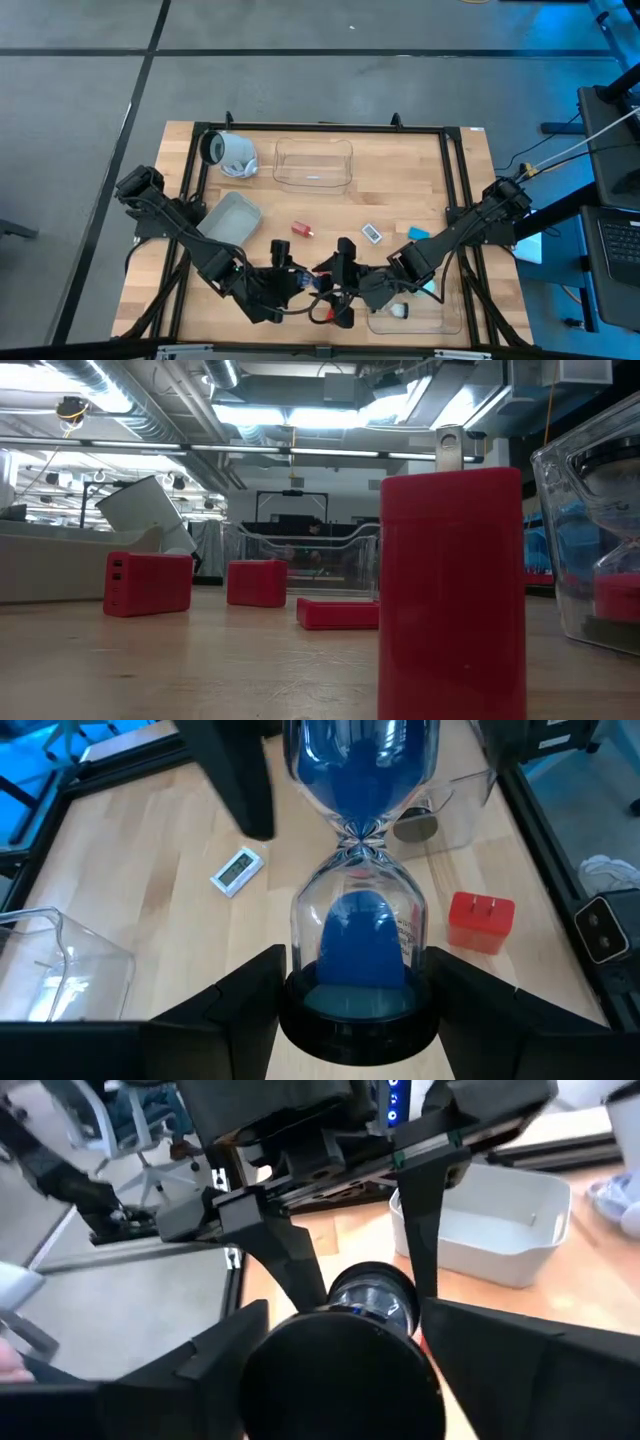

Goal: Pick & Place Office items
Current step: Put the dark blue hourglass into the bottom transparent bin

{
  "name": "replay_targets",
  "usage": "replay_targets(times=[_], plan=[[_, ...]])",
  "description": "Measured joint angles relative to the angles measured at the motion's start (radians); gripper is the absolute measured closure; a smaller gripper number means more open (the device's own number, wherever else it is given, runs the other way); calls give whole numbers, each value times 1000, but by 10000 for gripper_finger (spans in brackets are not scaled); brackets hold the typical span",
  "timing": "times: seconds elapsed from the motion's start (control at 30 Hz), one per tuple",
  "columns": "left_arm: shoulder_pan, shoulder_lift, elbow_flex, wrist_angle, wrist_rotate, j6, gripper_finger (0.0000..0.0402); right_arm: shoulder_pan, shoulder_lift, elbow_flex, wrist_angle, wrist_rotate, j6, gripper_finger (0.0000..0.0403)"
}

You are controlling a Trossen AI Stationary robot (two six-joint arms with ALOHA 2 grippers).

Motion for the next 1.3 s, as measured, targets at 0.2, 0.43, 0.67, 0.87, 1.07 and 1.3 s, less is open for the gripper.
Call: replay_targets(times=[0.2, 0.43, 0.67, 0.87, 1.07, 1.3], plan=[[0, 0, 1, 4, -5, -28, 182, -1, 0, 0, -9, 14, 155, 204], [-2, 0, 2, 17, -5, -15, 182, -1, 0, 0, -8, 5, 234, 204], [-2, 0, 0, 53, -8, -44, 167, 0, -2, 0, 1, 1, 238, 204], [1, 1, 0, 63, -27, -50, 149, -1, -2, 0, 4, 1, 235, 204], [3, 1, 0, 60, -29, -52, 132, 0, -2, 2, -25, 9, 235, 203], [24, 1, 0, 56, -79, -50, 119, -2, -2, 2, -124, 29, 285, 202]])
